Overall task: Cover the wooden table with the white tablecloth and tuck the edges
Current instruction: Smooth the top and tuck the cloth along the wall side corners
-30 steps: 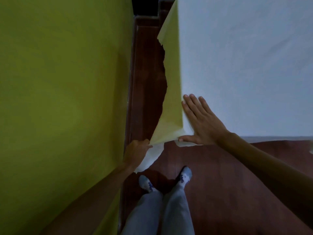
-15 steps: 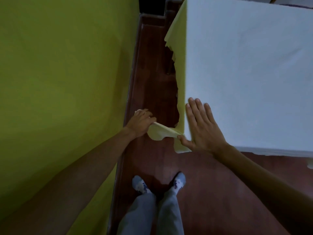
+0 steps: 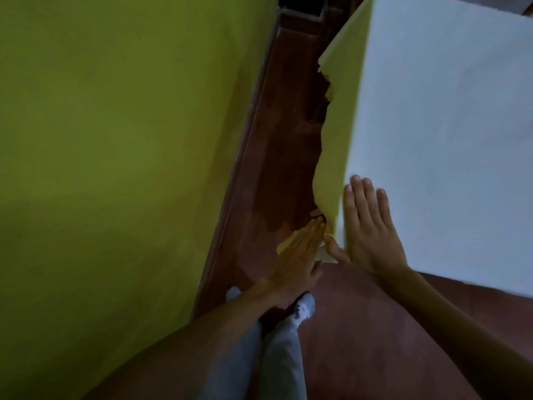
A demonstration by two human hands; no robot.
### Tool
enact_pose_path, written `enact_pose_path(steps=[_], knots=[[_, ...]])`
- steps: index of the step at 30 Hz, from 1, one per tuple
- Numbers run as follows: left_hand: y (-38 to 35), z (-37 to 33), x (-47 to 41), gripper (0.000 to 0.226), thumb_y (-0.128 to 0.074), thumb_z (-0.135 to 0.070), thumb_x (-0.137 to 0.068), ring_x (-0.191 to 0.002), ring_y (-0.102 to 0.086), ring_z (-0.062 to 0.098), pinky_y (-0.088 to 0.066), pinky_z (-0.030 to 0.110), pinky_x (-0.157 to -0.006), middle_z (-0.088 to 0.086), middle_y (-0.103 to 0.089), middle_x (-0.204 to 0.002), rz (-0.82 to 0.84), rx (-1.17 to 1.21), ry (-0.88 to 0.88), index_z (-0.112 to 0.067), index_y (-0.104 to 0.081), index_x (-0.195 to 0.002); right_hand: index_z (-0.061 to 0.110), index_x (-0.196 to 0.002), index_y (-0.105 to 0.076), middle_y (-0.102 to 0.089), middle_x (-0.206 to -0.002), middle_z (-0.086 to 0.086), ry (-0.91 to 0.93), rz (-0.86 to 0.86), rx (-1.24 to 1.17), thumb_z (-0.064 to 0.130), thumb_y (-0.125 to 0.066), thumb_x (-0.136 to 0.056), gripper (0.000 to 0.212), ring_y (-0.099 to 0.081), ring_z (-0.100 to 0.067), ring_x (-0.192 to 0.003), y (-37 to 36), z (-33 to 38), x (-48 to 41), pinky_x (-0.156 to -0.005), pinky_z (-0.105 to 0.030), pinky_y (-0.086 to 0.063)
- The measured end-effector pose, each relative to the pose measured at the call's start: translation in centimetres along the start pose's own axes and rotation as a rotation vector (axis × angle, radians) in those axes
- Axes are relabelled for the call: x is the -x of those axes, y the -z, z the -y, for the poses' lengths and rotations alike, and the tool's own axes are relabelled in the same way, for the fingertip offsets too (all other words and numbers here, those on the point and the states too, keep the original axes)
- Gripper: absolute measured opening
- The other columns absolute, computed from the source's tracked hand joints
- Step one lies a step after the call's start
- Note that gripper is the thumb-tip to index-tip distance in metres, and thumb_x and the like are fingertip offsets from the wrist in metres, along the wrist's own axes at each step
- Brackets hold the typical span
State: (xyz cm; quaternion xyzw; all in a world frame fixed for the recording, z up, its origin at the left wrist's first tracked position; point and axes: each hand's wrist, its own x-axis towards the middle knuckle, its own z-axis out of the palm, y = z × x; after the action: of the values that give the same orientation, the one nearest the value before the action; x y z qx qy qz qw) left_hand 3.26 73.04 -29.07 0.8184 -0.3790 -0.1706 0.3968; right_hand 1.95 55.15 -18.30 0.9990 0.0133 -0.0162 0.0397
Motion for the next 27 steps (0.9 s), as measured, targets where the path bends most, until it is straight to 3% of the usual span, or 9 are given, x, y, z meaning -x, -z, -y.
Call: enact_pose_path(steps=[5, 10, 14, 18, 21, 23, 27], knots=[[-1.9, -0.6, -2.3, 0.054, -0.047, -0.022, -0.105, -0.142, -0.044, 0.024, -0.046, 0.044, -0.109, 0.010, -0.041, -0.157, -0.060, 0.175, 0.164, -0.016, -0.027, -0.155, -0.010, -0.157, -0.016, -0.008, -0.167, -0.028, 0.006, 0.040, 0.017, 0.071, -0.022, -0.098, 0.100, -0.008, -0.043, -0.156, -0.1, -0.2, -0.3, -0.122, -0.063, -0.020], [-3.1, 3.5, -1.4, 0.043, -0.032, -0.037, -0.108, -0.137, -0.048, 0.019, -0.042, 0.046, -0.112, -0.003, -0.046, -0.153, 0.096, 0.078, 0.243, -0.032, -0.038, -0.151, -0.009, -0.157, -0.015, -0.006, -0.167, -0.027, 0.000, 0.058, 0.011, 0.070, -0.026, -0.098, 0.099, -0.005, -0.041, -0.156, 0.2, -0.1, -0.2, -0.122, -0.063, -0.019], [-1.6, 6.7, -0.3, 0.058, -0.050, -0.004, -0.099, -0.131, -0.054, 0.033, -0.054, 0.047, -0.097, 0.014, -0.040, -0.156, 0.258, -0.091, 0.144, -0.009, -0.032, -0.155, -0.009, -0.157, -0.012, -0.003, -0.168, -0.026, -0.001, 0.077, 0.009, 0.067, -0.032, -0.096, 0.100, -0.003, -0.041, -0.157, 0.4, 0.0, -0.3, -0.123, -0.063, -0.017], [0.1, 10.5, 1.9, 0.061, -0.048, 0.000, -0.096, -0.140, -0.045, 0.031, -0.047, 0.048, -0.109, 0.018, -0.039, -0.156, 0.344, -0.201, 0.207, -0.005, -0.031, -0.154, -0.009, -0.157, -0.013, -0.004, -0.168, -0.027, -0.003, 0.081, -0.002, 0.067, -0.033, -0.096, 0.099, -0.005, -0.041, -0.157, 0.5, 0.0, -0.3, -0.122, -0.063, -0.019], [1.1, 12.5, 3.5, 0.050, -0.042, -0.005, -0.092, -0.121, -0.064, 0.027, -0.059, 0.040, -0.093, 0.018, -0.061, -0.136, 0.322, -0.336, 0.103, -0.001, -0.051, -0.142, -0.009, -0.157, -0.013, -0.005, -0.167, -0.027, -0.001, 0.080, 0.001, 0.068, -0.028, -0.097, 0.099, -0.005, -0.042, -0.156, 0.5, -0.1, -0.4, -0.122, -0.063, -0.019], [1.4, 13.4, 4.3, 0.051, -0.043, -0.006, -0.088, -0.112, -0.069, 0.025, -0.061, 0.037, -0.086, 0.016, -0.066, -0.129, 0.353, -0.351, 0.096, -0.002, -0.054, -0.138, -0.009, -0.157, -0.012, -0.004, -0.167, -0.027, 0.000, 0.089, 0.001, 0.068, -0.028, -0.097, 0.100, -0.004, -0.042, -0.156, 0.5, -0.1, -0.4, -0.122, -0.063, -0.018], [2.1, 13.3, 5.0, 0.054, -0.068, -0.004, -0.074, -0.103, -0.072, 0.016, -0.061, 0.025, -0.079, 0.010, -0.072, -0.119, 0.414, -0.388, 0.063, -0.003, -0.065, -0.128, -0.010, -0.157, -0.012, -0.004, -0.167, -0.028, 0.005, 0.095, -0.009, 0.067, -0.031, -0.097, 0.099, -0.005, -0.042, -0.156, 0.5, -0.1, -0.4, -0.122, -0.063, -0.019]])
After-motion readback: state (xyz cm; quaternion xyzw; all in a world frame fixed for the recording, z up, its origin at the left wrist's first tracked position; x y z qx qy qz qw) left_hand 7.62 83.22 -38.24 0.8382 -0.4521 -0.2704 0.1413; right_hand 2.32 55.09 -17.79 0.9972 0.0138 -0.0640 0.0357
